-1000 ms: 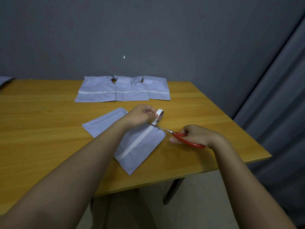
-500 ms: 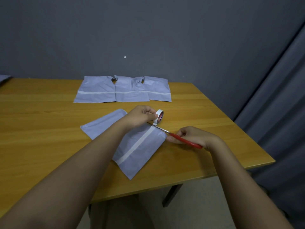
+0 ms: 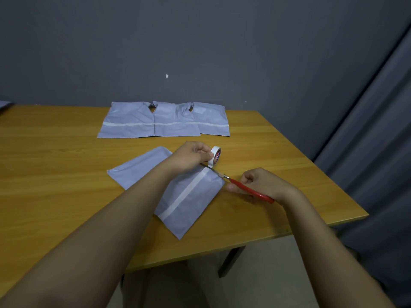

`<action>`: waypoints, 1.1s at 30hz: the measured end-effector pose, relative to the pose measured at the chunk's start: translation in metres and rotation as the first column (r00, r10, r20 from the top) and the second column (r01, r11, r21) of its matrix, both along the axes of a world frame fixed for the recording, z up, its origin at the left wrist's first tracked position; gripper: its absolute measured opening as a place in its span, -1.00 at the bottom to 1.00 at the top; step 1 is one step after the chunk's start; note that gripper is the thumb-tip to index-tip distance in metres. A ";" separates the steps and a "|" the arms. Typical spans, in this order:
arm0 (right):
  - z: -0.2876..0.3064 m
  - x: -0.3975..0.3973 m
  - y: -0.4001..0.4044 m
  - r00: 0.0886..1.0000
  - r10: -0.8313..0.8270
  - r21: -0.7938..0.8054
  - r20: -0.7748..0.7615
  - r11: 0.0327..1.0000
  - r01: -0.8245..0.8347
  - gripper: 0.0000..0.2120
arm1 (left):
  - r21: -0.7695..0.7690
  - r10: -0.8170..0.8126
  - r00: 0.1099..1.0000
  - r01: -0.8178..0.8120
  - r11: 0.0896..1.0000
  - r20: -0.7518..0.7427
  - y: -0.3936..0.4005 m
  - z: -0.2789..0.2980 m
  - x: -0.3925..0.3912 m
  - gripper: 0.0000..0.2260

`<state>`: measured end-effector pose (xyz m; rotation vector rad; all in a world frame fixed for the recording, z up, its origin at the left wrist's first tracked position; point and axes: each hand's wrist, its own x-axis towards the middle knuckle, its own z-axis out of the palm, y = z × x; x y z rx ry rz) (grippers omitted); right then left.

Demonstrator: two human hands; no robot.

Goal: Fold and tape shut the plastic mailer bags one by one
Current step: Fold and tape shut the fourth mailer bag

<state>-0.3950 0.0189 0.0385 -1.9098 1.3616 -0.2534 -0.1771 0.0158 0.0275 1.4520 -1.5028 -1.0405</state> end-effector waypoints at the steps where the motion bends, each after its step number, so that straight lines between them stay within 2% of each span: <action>1: 0.000 0.000 0.001 1.000 -0.005 0.002 0.003 1.000 0.005 -0.55 | -0.006 0.005 1.000 -0.005 1.000 -0.004 0.001 0.000 0.000 -0.92; 5: -0.001 0.000 0.002 0.998 -0.006 -0.001 -0.056 1.000 0.006 -0.50 | -0.083 0.056 0.996 -0.062 0.995 -0.069 0.003 0.003 -0.002 -0.90; 10: 0.005 0.000 0.008 0.970 -0.003 0.004 -0.243 1.000 0.004 -0.38 | -0.112 0.109 0.985 -0.124 0.986 -0.137 0.003 0.005 -0.004 -0.83; 14: 0.003 -0.006 0.007 0.962 -0.150 -0.111 -0.229 0.986 0.128 -0.37 | -0.130 0.143 0.979 -0.162 0.978 -0.145 0.001 0.004 -0.009 -0.86; 19: -0.014 -0.027 0.000 0.854 -0.394 -0.326 -0.340 0.901 0.286 -0.49 | -0.172 0.152 0.979 -0.175 0.969 -0.139 0.002 0.005 -0.017 -0.93; 22: -0.021 -0.035 -0.002 0.835 -0.429 -0.329 -0.344 0.888 0.320 -0.54 | -0.169 0.119 0.987 -0.136 0.976 -0.110 0.003 0.006 -0.026 -0.94; 24: -0.020 -0.036 0.002 0.820 -0.409 -0.310 -0.400 0.903 0.299 -0.61 | -0.176 0.085 0.992 -0.101 0.979 -0.097 0.002 0.006 -0.033 -0.92; 26: -0.014 -0.034 0.007 0.806 -0.396 -0.388 -0.440 0.893 0.227 -0.61 | -0.181 0.055 0.996 -0.067 0.981 -0.069 0.002 0.005 -0.039 -0.87; 28: -0.008 -0.029 0.008 0.899 -0.326 -0.573 -0.294 0.812 0.107 -0.62 | -0.187 0.003 1.000 -0.006 0.982 -0.014 0.002 0.004 -0.044 -0.85; 30: -0.002 -0.016 0.006 0.996 -0.061 -0.643 -0.068 0.766 0.003 -0.55 | -0.198 -0.079 0.996 0.087 0.976 0.048 0.004 0.005 -0.050 -0.87; 31: -0.001 -0.009 0.002 0.998 0.059 -0.635 0.000 0.772 -0.046 -0.56 | -0.206 -0.110 0.990 0.126 0.971 0.085 0.005 0.005 -0.051 -0.87; 33: -0.004 0.002 -0.006 0.984 0.173 -0.611 0.043 0.784 -0.111 -0.67 | -0.209 -0.120 0.980 0.153 0.966 0.161 0.005 0.004 -0.049 -0.86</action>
